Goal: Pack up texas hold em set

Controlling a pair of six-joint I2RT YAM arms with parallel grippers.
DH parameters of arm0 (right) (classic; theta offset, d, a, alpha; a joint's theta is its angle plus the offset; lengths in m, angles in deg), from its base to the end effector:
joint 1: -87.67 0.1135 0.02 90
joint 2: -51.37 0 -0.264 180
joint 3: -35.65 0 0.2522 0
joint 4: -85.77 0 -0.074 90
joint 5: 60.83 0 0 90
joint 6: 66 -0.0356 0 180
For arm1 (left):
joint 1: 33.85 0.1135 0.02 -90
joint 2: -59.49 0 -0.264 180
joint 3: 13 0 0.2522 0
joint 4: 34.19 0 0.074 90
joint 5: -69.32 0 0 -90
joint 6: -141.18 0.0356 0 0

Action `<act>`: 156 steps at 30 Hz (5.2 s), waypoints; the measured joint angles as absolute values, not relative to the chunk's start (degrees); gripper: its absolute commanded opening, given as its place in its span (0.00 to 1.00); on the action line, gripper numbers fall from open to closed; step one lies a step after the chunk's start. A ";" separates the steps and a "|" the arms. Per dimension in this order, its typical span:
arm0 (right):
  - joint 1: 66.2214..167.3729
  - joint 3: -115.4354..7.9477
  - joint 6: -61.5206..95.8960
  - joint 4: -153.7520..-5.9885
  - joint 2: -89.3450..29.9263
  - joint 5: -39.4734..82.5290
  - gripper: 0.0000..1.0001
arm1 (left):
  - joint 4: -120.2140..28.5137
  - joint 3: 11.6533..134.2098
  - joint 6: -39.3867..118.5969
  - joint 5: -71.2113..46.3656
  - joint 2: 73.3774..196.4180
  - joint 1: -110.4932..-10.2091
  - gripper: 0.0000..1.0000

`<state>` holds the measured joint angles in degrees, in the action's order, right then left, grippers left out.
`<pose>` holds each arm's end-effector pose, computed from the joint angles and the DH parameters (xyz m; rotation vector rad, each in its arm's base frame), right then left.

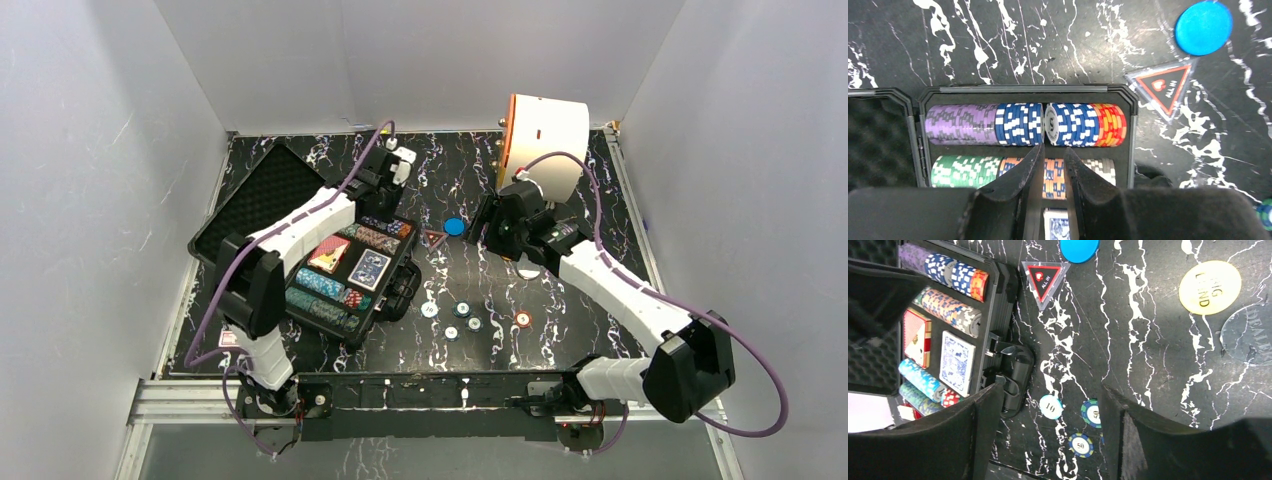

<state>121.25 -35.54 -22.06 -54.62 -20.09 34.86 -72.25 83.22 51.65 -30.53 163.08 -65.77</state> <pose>0.2287 0.1476 0.2924 0.3083 2.3196 0.6112 0.3501 -0.2109 0.2601 0.5753 2.2783 -0.0660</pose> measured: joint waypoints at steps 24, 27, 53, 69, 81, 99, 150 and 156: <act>124.20 -52.17 -8.31 -54.40 -52.24 35.23 0.79 | -61.63 62.78 37.67 -29.09 124.26 -65.80 0.98; 125.58 -56.39 -6.91 -53.29 -57.40 36.31 0.79 | -61.80 62.43 37.67 -31.38 120.66 -65.77 0.98; 127.66 -68.11 4.87 -54.82 -70.36 44.02 0.80 | -64.29 61.75 37.43 -36.32 117.99 -65.77 0.98; 127.92 -64.43 5.02 -57.94 -68.09 46.75 0.64 | -64.73 61.75 37.05 -36.37 118.63 -65.77 0.98; 129.67 -63.67 -1.06 -49.68 -55.08 48.02 0.63 | -67.81 74.34 38.93 -40.04 118.01 -65.77 0.98; 146.45 -97.63 12.87 -48.89 -76.81 37.66 0.64 | -66.35 85.69 43.68 -44.13 114.54 -65.80 0.98; 146.35 -81.72 9.68 -56.26 -62.14 44.39 0.82 | -71.15 84.94 41.29 -43.56 114.06 -65.77 0.98; 137.56 -69.99 0.82 -56.39 -54.14 51.69 0.78 | -72.14 83.65 40.44 -42.29 113.80 -65.77 0.98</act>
